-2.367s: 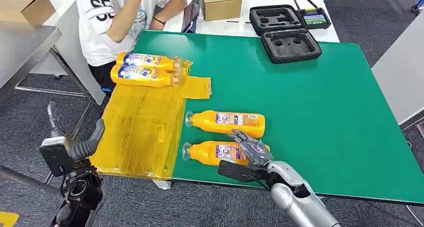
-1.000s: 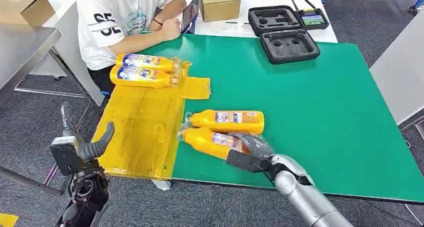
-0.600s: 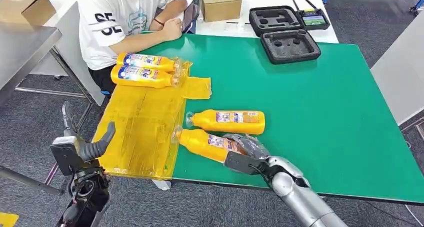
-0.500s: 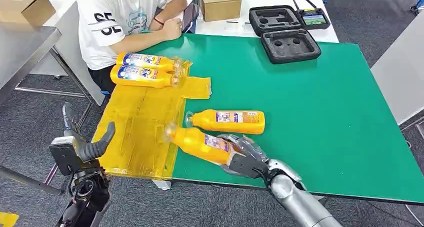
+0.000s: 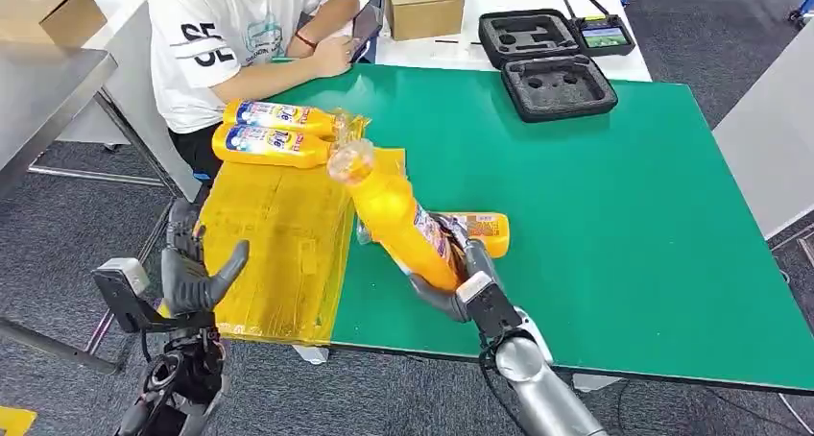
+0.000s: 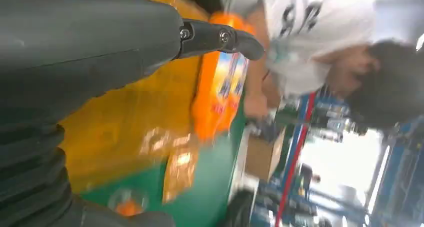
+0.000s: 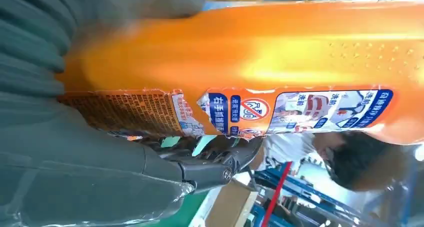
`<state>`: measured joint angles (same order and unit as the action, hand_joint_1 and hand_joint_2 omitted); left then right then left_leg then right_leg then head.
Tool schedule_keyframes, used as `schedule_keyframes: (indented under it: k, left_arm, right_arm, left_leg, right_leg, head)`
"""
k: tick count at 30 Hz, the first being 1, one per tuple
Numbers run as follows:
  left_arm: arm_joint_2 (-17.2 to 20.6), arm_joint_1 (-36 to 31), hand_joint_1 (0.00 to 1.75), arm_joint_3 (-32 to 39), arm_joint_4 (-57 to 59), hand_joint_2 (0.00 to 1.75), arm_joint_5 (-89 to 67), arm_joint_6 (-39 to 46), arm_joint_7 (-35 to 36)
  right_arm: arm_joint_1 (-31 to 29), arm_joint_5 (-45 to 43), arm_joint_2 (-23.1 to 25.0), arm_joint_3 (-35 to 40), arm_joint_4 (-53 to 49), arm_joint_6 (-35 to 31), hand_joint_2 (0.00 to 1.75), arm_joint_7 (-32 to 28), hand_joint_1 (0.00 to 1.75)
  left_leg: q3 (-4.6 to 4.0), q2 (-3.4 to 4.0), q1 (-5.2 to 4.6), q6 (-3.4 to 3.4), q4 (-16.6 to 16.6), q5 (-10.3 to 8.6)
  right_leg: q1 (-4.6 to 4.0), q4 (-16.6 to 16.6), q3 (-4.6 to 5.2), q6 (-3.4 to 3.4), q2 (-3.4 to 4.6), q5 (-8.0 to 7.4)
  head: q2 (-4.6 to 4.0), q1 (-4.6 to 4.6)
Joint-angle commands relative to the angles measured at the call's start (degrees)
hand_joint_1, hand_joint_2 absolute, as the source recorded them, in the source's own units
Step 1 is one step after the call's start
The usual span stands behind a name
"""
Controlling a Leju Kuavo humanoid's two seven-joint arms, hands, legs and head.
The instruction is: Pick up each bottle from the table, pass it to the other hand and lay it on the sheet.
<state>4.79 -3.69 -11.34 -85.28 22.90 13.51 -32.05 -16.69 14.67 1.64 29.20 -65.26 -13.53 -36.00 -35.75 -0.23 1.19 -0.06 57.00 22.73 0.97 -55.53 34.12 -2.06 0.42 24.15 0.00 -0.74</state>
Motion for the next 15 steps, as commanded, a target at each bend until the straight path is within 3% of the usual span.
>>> schedule_keyframes:
  k: [1, 8, 15]
  left_arm:
    - [1.28, 3.23, 0.00, -4.28, -4.61, 1.75, 7.29, -9.25, 5.48]
    - [1.90, 2.50, 0.00, -9.85, -3.18, 1.75, 8.03, -15.06, 8.08]
    - [1.69, -4.87, 0.00, -14.55, 3.45, 1.75, 9.24, -19.48, 10.73]
  right_arm:
    - [-1.20, -1.49, 3.05, -4.16, 4.85, 0.39, 1.75, -1.34, 1.75]
    - [-2.60, -1.85, 5.41, -2.02, 13.02, 4.33, 1.75, -4.00, 1.75]
    - [-0.58, -0.82, 7.86, 1.46, 13.43, 2.94, 1.75, -2.80, 1.75]
  left_leg:
    - [0.38, 0.11, 0.02, 0.06, 0.00, 0.20]
    - [0.36, 0.04, 0.01, 0.07, -0.04, 0.15]
    - [0.16, -0.19, 0.03, 0.03, -0.06, 0.02]
  right_leg:
    - [-0.06, 0.02, -0.35, 0.14, 0.04, 0.16]
    - [-0.04, 0.07, -0.35, 0.09, -0.02, 0.13]
    - [-0.06, 0.05, -0.18, 0.09, -0.23, 0.09]
  head:
    - [0.00, -0.02]
    - [0.00, 0.00]
    - [0.00, 0.00]
